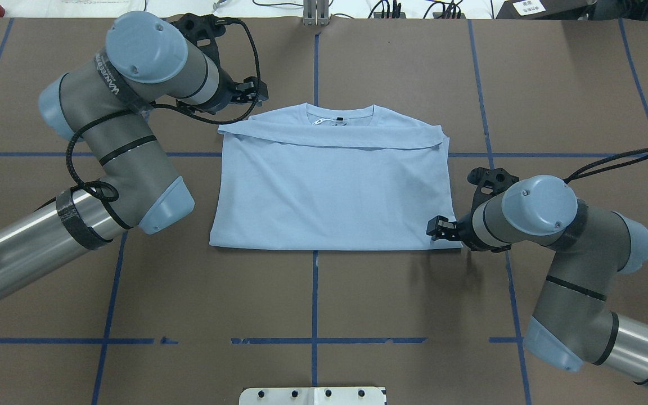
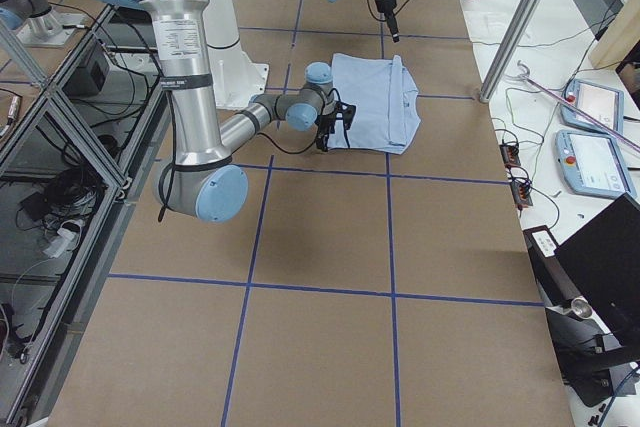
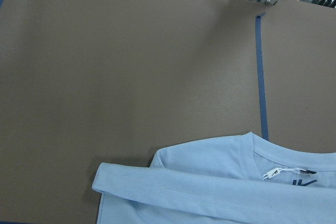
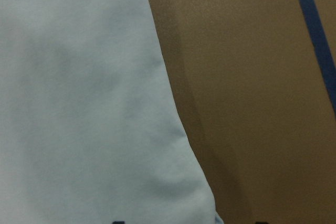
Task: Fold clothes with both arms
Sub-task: 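Lower the right gripper to the folded shirt's corner nearest the robot and grasp, then drag the grasped corner with the right gripper, rotating the shirt on the table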
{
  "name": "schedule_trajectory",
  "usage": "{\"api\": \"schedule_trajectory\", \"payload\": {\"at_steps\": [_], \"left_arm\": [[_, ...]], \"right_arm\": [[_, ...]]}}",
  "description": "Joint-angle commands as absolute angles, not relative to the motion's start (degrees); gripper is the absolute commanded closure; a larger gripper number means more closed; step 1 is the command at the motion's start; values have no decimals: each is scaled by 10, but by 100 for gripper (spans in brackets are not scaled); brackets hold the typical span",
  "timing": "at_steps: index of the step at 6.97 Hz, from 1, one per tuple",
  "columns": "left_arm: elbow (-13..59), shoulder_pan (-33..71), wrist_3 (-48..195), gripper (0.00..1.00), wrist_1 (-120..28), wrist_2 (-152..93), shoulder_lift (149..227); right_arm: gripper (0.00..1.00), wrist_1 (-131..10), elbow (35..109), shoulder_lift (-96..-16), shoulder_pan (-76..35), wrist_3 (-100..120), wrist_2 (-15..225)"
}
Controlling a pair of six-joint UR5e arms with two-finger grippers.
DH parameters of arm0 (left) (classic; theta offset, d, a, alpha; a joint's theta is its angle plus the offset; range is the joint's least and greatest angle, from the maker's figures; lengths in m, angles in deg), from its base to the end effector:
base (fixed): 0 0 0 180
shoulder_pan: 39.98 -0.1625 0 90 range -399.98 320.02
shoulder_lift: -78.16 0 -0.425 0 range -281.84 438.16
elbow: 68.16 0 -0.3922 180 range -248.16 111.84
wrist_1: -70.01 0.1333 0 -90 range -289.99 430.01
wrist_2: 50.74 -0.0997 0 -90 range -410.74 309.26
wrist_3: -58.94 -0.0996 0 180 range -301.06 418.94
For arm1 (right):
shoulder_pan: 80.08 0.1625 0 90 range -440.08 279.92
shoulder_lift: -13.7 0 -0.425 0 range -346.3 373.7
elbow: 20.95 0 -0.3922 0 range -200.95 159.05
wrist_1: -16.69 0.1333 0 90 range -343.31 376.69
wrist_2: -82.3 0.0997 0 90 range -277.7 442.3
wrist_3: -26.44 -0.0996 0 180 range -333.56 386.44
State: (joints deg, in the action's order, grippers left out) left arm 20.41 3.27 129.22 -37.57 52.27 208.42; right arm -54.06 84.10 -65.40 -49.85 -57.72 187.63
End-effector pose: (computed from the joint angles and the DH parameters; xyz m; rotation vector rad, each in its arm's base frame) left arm 0.4457 -0.5715 0.2115 0.3351 0.9472 -0.2639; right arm -0.4399 -0.3801 0.4052 0.0017 -0.8269 0.2958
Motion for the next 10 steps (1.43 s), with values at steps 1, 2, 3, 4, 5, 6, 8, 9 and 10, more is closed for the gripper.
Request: {"api": "schedule_trajectory", "payload": {"at_steps": [1,2,3,4,5,6,8,9,10], "left_arm": [[203,33,1291,1,-376,523,2084],[204,33,1291,1,-376,523,2081],[205,32,1290,1,-377,523,2077],[205,32,1290,1,-377,523,2077],[206,32,1290,1,-377,523,2077],[211,32,1290,1,-377,523,2077],[221,33,1290,1,-375,522,2076],[221,33,1290,1,-375,521,2075],[225,33,1290,1,-375,521,2072]], "right_arm": [[70,-541,840,-654,-499,-577,1874],[100,-541,840,-654,-498,-576,1874],[100,-541,840,-654,-495,-575,1878],[100,-541,842,-654,-494,-573,1881],[100,-541,844,-656,-493,-573,1883],[100,-541,850,-663,-491,-573,1884],[100,-542,933,-734,-527,-575,1884],[100,-545,982,-772,-560,-583,1886],[100,-546,1001,-791,-579,-598,1916]]}}
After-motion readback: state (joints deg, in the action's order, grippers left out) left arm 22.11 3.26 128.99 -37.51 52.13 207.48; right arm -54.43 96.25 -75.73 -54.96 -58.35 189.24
